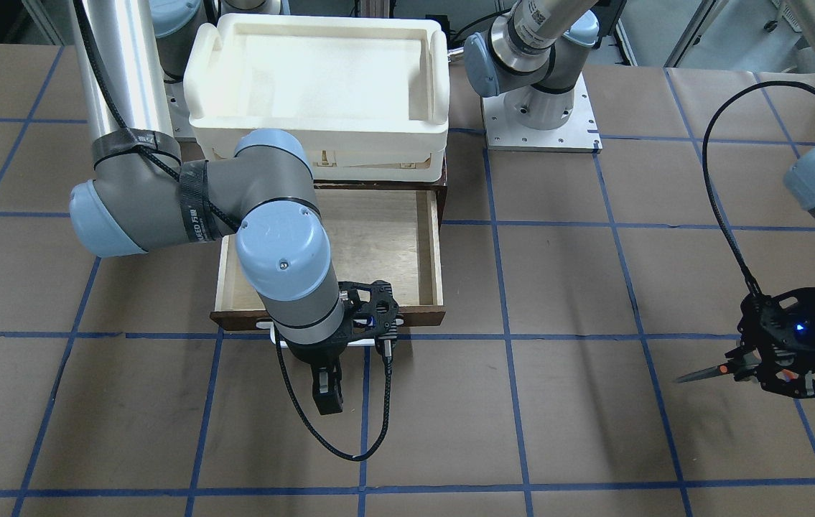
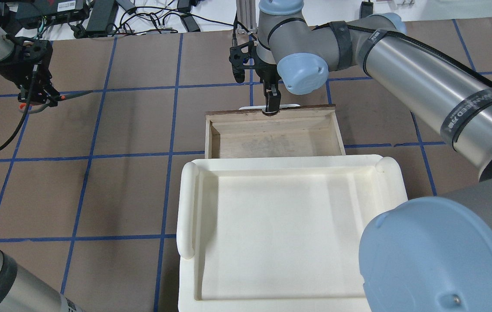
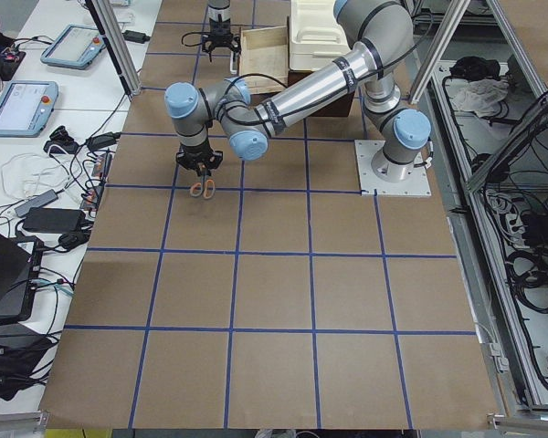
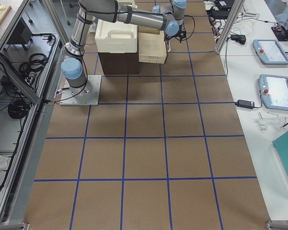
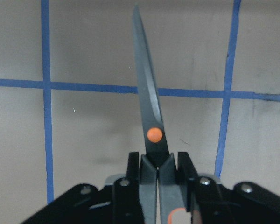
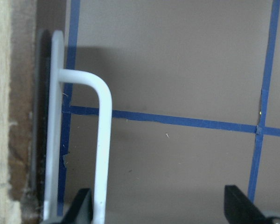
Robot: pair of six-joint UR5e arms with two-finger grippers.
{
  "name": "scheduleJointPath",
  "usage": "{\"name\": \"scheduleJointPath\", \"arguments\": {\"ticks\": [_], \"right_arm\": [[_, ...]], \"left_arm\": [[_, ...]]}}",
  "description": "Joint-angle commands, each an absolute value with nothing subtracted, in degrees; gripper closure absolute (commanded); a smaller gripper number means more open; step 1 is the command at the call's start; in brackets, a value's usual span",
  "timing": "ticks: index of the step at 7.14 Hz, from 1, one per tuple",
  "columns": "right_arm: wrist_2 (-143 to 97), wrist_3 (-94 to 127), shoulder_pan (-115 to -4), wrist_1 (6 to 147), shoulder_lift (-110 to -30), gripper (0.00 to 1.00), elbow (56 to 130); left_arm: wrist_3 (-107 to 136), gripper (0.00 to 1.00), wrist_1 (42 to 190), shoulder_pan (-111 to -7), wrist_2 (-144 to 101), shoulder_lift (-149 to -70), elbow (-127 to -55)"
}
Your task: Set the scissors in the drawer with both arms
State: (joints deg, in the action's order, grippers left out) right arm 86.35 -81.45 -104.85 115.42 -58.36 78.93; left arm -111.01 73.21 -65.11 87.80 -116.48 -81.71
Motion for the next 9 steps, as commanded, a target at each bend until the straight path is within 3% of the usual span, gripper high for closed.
{"name": "scheduleJointPath", "arguments": {"ticks": [1, 7, 9], "right_arm": [[86.3, -80.4, -104.9, 112.3, -61.9, 0.00, 78.9], [85.5, -69.6, -97.9, 96.7, -76.3, 0.00, 79.8], [85.1, -57.1, -96.9, 92.7, -80.0, 0.00, 81.5]], "left_arm": [[-111.0, 1.00, 73.3, -65.2, 87.9, -116.3, -81.7], [-100.3, 1.00, 80.3, -81.3, 88.4, -108.7, -81.7], [-96.9, 1.00, 82.7, -86.7, 88.3, -106.8, -82.2]]}}
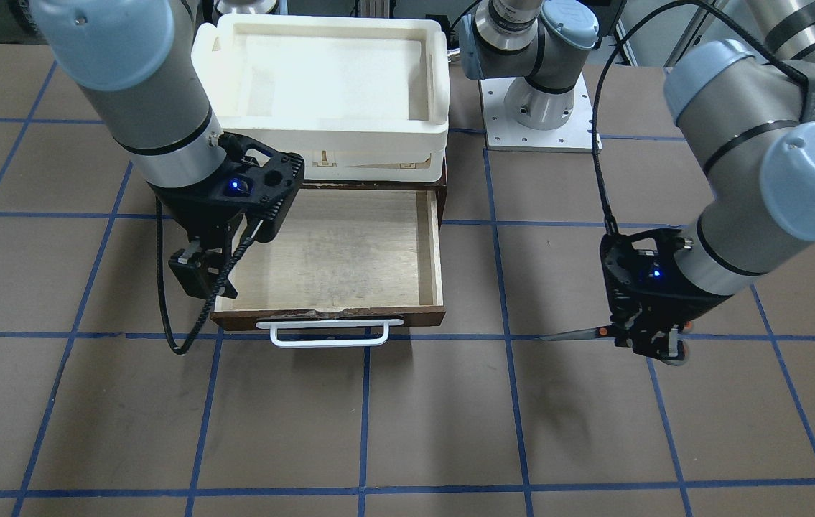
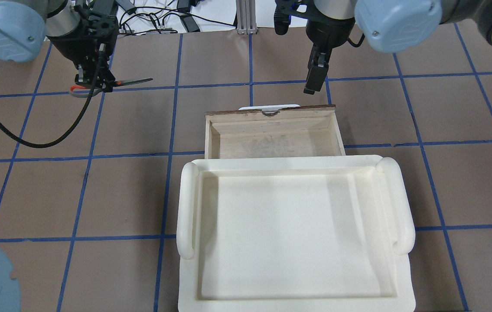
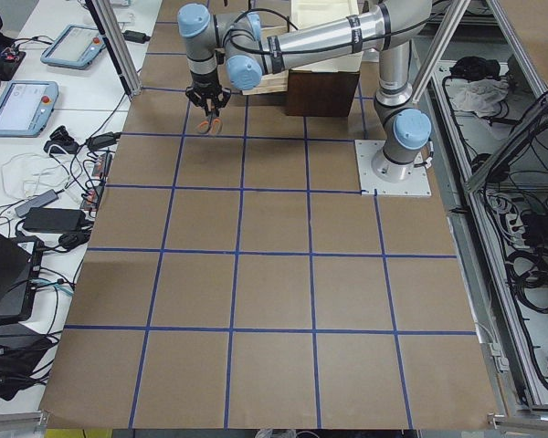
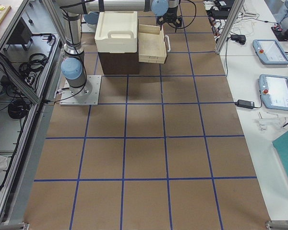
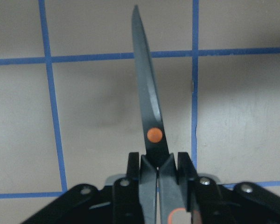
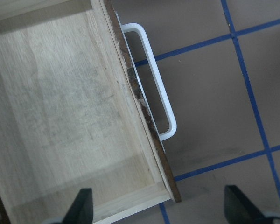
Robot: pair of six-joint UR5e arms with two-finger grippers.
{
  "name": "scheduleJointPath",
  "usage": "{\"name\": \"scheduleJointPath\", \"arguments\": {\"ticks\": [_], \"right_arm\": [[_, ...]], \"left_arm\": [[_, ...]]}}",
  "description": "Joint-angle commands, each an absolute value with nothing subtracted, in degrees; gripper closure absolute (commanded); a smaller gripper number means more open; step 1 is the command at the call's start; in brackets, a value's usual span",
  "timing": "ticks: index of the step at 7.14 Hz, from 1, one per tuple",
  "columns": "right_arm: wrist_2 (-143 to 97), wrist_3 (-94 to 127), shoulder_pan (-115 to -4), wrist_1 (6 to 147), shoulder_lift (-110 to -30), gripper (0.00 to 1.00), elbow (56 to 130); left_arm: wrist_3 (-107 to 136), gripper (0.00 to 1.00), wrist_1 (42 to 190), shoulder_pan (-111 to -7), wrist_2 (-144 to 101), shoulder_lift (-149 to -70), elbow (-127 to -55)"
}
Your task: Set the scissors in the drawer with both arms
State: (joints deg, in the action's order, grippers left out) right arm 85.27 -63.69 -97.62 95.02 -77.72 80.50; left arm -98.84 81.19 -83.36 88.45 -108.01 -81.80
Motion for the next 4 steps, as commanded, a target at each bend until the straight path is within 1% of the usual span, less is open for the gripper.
{"name": "scheduleJointPath", "arguments": {"ticks": [1, 4], "right_arm": [[85.1, -52.9, -96.8, 91.2, -81.6, 0.00, 81.9], [85.8, -30.1, -95.8, 90.3, -84.4, 0.00, 81.9]], "left_arm": [[-95.3, 1.00, 82.6, -89.3, 88.3, -106.1, -83.0], [-89.6, 1.00, 82.6, -96.7, 87.8, -106.0, -83.2]]}}
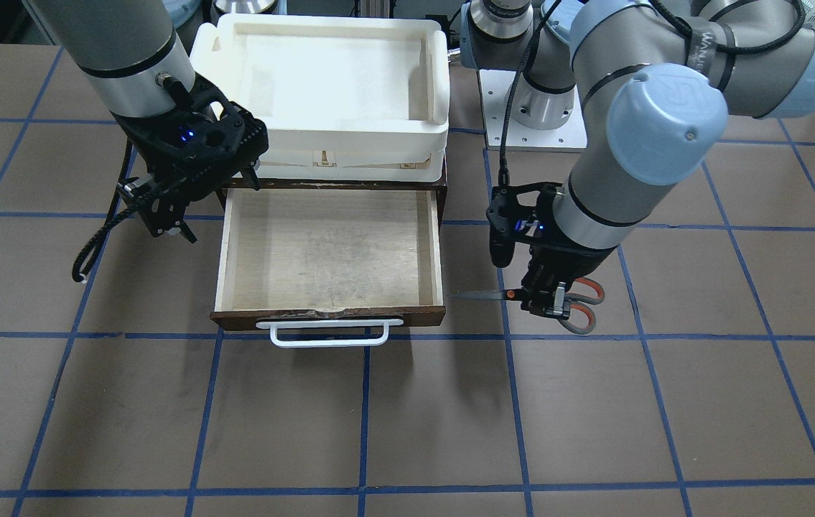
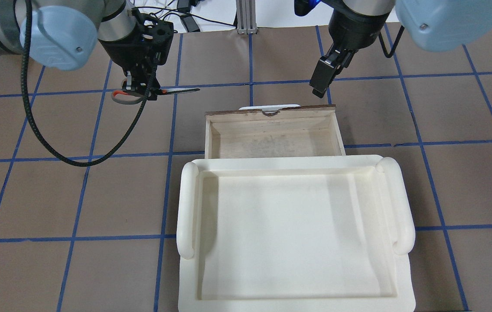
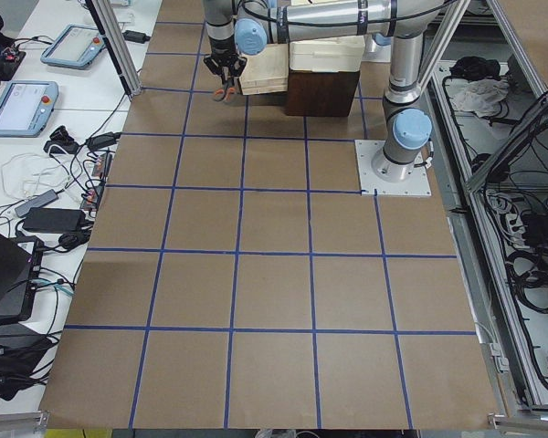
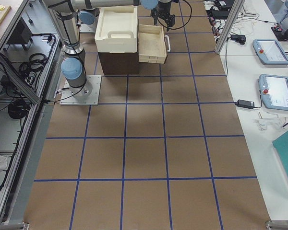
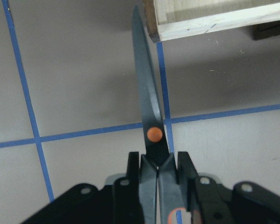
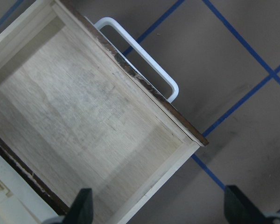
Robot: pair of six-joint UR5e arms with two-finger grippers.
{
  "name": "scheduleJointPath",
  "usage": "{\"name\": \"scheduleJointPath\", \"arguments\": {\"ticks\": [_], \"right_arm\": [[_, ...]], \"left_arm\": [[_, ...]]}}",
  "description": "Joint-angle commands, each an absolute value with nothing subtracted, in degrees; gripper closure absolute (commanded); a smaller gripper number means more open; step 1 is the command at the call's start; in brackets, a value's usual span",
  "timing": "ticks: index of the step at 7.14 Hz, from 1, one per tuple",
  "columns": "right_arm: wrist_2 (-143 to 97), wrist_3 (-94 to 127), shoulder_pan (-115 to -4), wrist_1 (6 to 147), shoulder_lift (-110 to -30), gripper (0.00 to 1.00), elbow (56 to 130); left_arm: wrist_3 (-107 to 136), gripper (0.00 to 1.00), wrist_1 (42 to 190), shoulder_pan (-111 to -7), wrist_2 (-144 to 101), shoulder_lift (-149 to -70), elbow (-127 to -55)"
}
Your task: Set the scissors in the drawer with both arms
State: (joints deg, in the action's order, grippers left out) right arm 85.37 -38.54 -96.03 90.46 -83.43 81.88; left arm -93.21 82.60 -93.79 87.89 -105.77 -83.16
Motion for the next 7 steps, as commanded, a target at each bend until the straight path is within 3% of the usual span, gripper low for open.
{"name": "scheduleJointPath", "arguments": {"ticks": [1, 7], "right_arm": [[85.4, -25.6, -95.8, 90.4, -84.5, 0.00, 82.0], [89.1, -11.1, -94.0, 91.0, -85.5, 0.00, 82.5]], "left_arm": [[-87.9, 1.00, 82.0, -100.0, 87.9, -106.3, -83.8], [-83.0, 1.00, 78.0, -109.4, 85.9, -107.5, -87.1]]}}
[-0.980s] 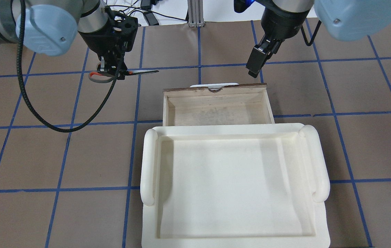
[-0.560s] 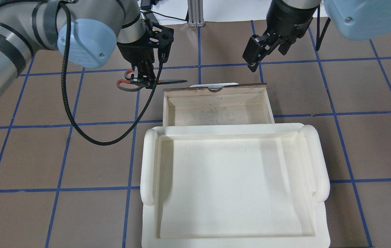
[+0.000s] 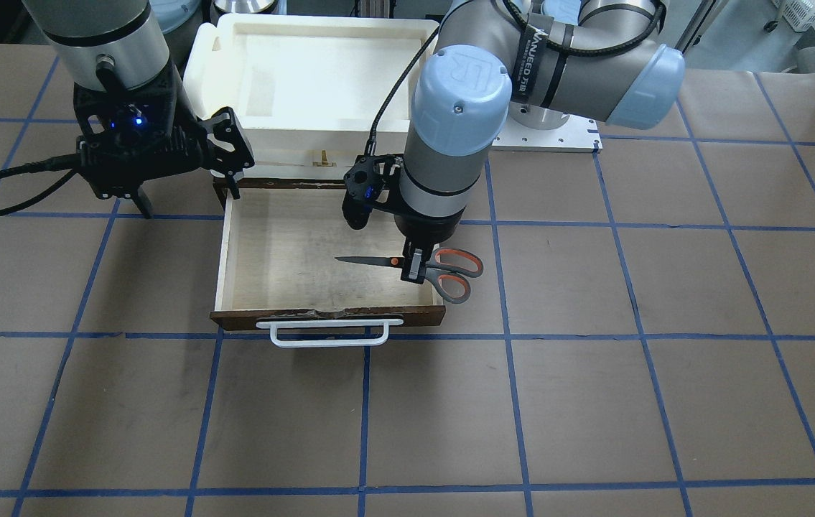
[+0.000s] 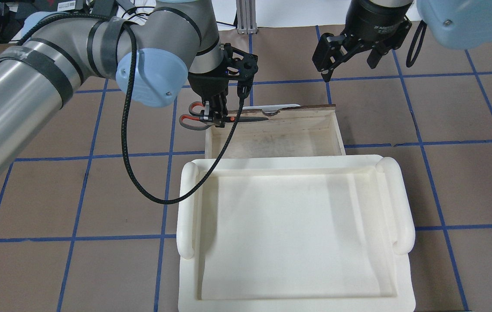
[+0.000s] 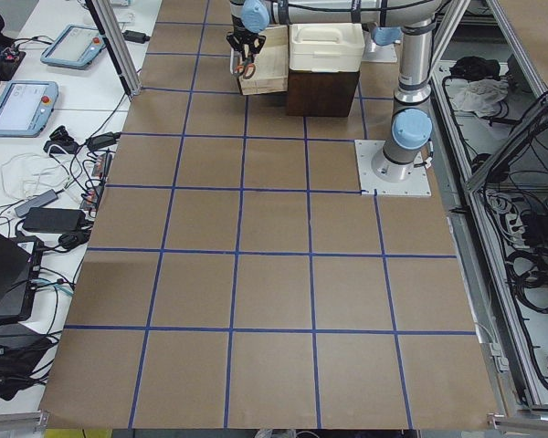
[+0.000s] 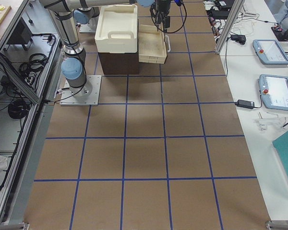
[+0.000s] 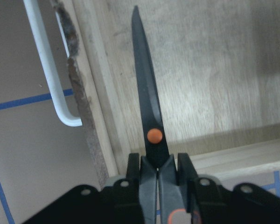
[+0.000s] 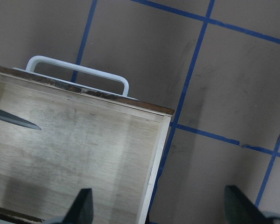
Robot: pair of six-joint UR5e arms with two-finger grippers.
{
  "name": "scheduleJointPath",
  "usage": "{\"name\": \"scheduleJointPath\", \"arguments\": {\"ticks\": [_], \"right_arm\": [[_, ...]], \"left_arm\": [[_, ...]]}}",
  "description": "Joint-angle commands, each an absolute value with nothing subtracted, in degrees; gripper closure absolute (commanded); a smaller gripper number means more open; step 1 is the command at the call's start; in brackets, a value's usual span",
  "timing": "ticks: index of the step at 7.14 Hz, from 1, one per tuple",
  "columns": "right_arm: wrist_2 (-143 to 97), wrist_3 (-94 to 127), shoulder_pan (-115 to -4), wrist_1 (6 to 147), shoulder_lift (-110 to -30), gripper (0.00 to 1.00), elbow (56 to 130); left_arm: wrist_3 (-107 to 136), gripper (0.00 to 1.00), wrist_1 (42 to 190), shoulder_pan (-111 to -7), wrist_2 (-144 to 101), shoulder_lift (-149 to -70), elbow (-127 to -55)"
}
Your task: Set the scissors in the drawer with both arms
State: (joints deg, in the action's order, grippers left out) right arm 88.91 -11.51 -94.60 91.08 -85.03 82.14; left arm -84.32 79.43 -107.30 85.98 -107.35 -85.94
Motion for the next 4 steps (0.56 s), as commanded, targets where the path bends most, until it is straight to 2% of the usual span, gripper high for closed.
{"name": "scheduleJointPath", "arguments": {"ticks": [1, 4], "right_arm": [[88.9, -10.7, -94.0, 91.3, -85.8, 0.00, 83.1], [89.1, -10.5, -93.8, 91.1, -86.2, 0.00, 83.9]], "left_arm": [[-81.3, 1.00, 78.0, -111.0, 86.0, -107.6, -87.3], [-78.9, 1.00, 77.8, -113.9, 86.0, -107.7, -88.2]]}}
